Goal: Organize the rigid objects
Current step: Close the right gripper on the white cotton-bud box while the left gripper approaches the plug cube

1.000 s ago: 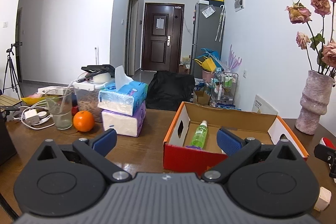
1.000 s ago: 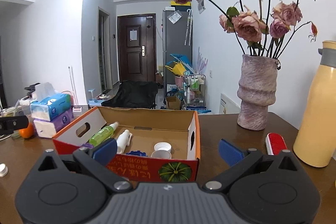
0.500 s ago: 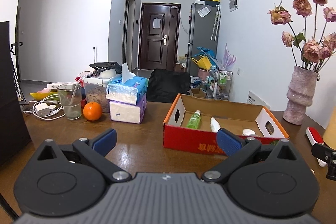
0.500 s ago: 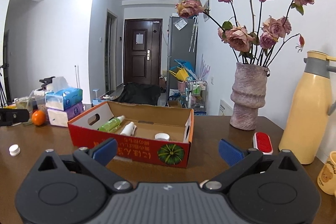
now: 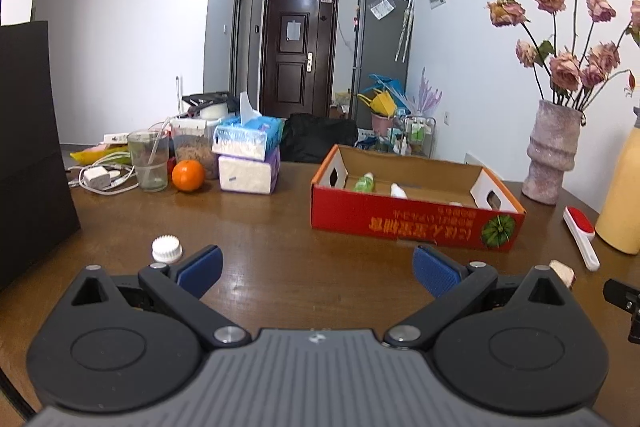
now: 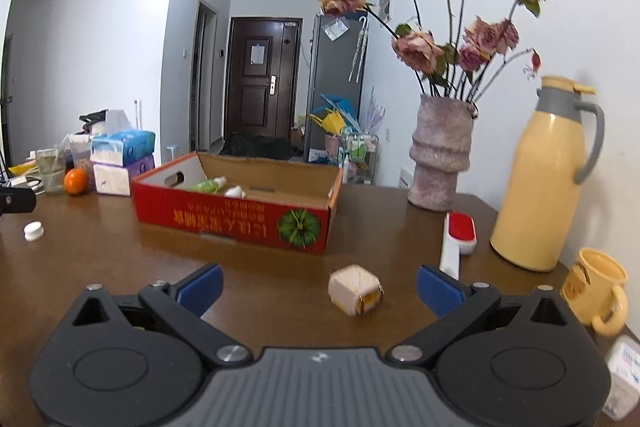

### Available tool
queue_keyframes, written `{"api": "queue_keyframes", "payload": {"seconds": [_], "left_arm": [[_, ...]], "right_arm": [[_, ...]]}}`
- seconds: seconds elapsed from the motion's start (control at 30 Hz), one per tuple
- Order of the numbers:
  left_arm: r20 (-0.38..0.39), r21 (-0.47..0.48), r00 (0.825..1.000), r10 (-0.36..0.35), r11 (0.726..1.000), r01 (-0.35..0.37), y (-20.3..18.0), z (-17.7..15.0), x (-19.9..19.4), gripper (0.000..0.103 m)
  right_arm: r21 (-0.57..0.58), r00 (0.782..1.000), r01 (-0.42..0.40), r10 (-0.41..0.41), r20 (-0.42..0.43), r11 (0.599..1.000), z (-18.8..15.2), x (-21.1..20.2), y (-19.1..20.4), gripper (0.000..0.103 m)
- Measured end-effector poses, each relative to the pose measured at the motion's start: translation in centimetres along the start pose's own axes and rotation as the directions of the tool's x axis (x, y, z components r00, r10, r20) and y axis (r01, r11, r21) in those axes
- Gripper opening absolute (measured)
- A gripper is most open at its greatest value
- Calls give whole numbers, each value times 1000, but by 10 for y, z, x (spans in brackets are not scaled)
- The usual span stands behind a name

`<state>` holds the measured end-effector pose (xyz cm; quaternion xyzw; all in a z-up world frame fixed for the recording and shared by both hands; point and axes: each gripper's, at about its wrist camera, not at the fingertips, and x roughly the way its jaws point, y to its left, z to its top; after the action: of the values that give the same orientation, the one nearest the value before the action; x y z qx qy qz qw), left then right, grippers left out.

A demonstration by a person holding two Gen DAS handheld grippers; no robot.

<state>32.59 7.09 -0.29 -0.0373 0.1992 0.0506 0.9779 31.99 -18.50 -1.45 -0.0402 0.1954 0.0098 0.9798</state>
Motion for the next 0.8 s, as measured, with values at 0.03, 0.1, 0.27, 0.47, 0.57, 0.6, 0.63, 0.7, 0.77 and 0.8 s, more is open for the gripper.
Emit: {"api": "queue_keyframes", "payload": {"seconds": [0.03,0.1,0.27,0.47,0.57,0.6,0.63,0.7,0.77,0.8], "left_arm": [[-5,2,1000,0,1000,0,0,-3,-3,103],[-13,5,1000,3,1000,-3,-2,-9,-8,103],[-25,8,1000,1,1000,-1,-5,-21,-23,103],[-35,12,999,2,1000,-1,-7,-33,-40,103],[-41,16,999,0,1000,0,-9,-38,-45,103],[-43,17,999,-3,1000,3,-11,-39,-47,103],[-44,18,999,-5,1000,5,-12,-39,-48,103],[-44,22,999,-10,1000,11,-16,-40,-50,103],[-44,28,999,-18,999,19,-22,-40,-51,103],[-43,33,999,-23,999,25,-25,-40,-52,103]], "right_arm": [[2,1000,3,-3,-5,1000,-4,-4,-2,103],[6,1000,8,-8,-10,1000,-9,-11,-6,103],[25,1000,17,-16,-10,1000,-21,-29,-17,103],[33,998,54,-53,-20,998,-33,-51,-30,103],[33,996,86,-84,-40,996,-38,-57,-36,103],[35,994,99,-97,-48,994,-39,-58,-38,103],[38,993,111,-109,-55,993,-41,-59,-41,103],[44,990,131,-128,-63,990,-43,-62,-46,103],[52,988,146,-142,-66,988,-45,-66,-53,103],[56,987,151,-148,-67,987,-45,-68,-55,103]]}}
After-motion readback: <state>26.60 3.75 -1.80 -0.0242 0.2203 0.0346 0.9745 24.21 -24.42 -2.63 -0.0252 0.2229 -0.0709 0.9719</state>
